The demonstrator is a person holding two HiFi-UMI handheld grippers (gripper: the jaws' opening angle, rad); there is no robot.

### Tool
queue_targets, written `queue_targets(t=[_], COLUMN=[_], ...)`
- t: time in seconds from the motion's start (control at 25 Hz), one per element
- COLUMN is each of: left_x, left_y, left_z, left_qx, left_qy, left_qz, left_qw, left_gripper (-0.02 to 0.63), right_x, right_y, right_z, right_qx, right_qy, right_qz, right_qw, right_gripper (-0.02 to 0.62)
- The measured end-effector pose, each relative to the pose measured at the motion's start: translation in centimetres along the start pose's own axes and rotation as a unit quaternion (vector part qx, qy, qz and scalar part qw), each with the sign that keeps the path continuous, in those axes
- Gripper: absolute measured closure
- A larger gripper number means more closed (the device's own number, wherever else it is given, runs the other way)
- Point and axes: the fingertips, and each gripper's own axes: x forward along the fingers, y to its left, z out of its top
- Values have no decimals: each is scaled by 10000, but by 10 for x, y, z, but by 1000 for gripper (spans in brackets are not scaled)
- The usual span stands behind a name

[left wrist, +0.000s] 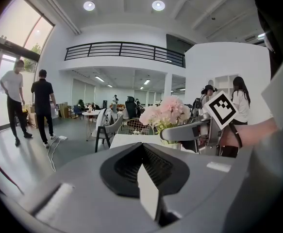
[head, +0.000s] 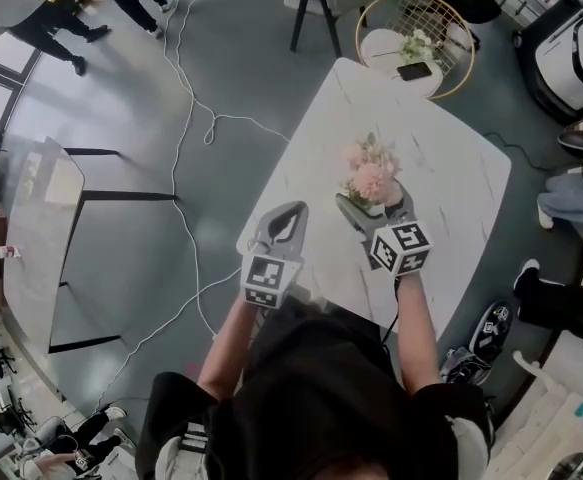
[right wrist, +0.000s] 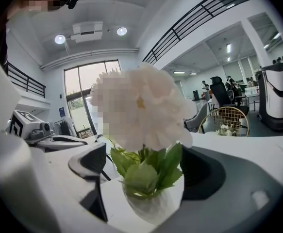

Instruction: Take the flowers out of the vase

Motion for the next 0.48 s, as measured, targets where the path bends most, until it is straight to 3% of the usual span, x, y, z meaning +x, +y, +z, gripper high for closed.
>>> queue_targets(t=[0.28, 0.48], left_x=[0, 1], left_y=[7, 7], left_z=[-2, -2], left_qx=[-14, -16], left_qy=[34, 51], left_qz=[96, 99], left_qw=[9999, 9999], left_gripper=[600, 600], right_x=[3, 4], right_y=[-4, -2], right_z=[1, 2], right_qx=[-130, -182], right_qy=[30, 17], right_qz=[-25, -49], right_qw=[9999, 9998], right_gripper=[154, 217])
